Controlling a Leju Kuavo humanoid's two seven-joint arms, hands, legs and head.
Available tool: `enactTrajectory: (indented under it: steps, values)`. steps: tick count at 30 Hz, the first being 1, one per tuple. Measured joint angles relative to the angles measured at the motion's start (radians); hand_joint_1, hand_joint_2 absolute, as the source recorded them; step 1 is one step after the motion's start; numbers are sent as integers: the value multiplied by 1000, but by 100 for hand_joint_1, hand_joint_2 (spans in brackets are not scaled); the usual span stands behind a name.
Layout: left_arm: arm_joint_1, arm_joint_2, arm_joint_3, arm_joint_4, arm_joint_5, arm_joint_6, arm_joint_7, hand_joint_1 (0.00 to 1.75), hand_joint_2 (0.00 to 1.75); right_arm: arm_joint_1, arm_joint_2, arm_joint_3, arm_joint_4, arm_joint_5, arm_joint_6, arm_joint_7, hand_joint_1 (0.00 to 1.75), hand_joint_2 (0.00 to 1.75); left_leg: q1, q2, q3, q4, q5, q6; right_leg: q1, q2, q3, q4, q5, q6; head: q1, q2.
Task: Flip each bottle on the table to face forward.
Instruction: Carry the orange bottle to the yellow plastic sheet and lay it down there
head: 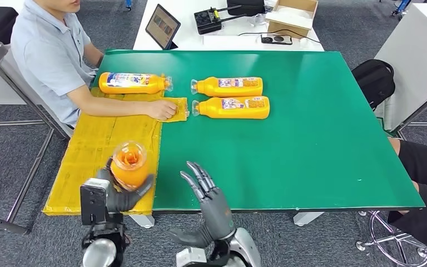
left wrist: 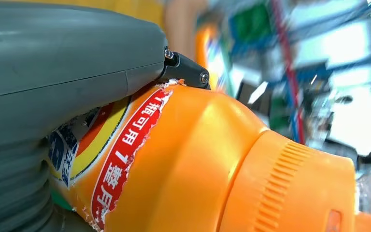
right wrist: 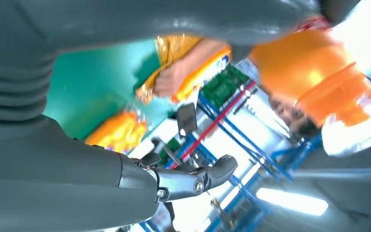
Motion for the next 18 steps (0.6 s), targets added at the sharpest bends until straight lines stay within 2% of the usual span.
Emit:
enactTrajectory:
  steps: [7,11,16,18]
  values:
    - [-69,13,87,26,-127,50,15,175,175,98,-55,-44,-147,3,-33,-3,0,0,0,0,0,0,0,0,0,0,0,0,0,0,0,0]
    - [-136,35,103,101,-444,111,108,175,175,140,-76,-58,-188,-11,-27,0,0,0,0,0,0,0,0,0,0,0,1,0,0,0,0,0]
    - [-230,83,101,259,-849,112,243,175,175,175,-98,-62,-213,-20,7,8,0,0,0,1,0,0,0,0,0,0,0,0,0,0,0,0]
    - [-260,101,97,315,-948,114,275,175,175,183,-105,-62,-216,-20,15,10,0,0,0,1,0,0,0,0,0,0,1,0,0,0,0,0]
